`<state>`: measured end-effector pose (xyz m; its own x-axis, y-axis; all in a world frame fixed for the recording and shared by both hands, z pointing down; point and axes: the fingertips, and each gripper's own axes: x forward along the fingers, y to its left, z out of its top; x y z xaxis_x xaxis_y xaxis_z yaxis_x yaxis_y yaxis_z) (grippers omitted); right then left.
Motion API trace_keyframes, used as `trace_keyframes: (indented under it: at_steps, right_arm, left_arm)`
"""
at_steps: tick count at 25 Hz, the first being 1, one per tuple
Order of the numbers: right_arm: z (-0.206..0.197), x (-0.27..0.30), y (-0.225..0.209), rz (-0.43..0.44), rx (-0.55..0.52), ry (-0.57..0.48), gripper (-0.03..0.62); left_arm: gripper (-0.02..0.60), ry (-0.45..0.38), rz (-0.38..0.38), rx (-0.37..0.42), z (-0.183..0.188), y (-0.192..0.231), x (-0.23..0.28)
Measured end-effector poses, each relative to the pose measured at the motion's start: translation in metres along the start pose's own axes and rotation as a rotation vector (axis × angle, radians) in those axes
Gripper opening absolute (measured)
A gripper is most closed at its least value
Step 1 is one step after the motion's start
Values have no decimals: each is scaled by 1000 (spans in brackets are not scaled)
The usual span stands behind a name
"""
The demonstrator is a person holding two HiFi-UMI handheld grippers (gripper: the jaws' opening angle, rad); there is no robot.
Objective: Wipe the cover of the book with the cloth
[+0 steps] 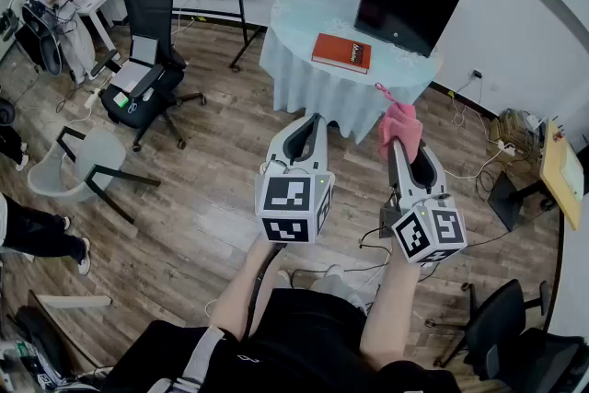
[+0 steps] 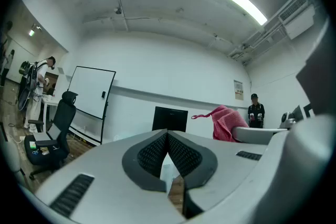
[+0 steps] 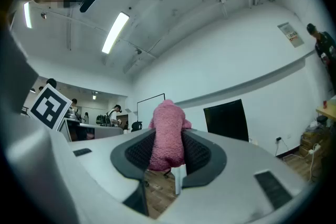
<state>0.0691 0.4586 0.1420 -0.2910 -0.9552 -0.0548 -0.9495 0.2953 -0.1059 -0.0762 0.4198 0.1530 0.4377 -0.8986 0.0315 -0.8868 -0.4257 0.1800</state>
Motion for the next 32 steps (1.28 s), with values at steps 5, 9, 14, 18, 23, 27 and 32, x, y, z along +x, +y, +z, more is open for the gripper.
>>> trace_keyframes:
  at_steps: [5,9,14,18,23,27,32]
  right_arm:
    - [-6,10,16,29,-15,14,141]
    - [-7,23,26,10,-26,7,143]
    - [-20,35,35,2,3,45,144]
    - [-30,39,42,-6,-15,71,146]
    - [-34,42,38,-21,-31,94,147]
    - [-34,56,27,-23,-27,94,147]
    - [-45,90,18,10,-9,95,147]
  left_arm:
    - [12,-7,12,-41,0,15,-7]
    - [12,4,26,-63,-4,33,-9]
    - [12,34,29,-90,-15,50,-12]
    - [12,53,32,-133,-28,65,-13]
    - [12,75,27,-169,-38,75,-6]
    - [12,88,42,-180,-45,84,6]
    - [12,110,80,-176,-53,100,31]
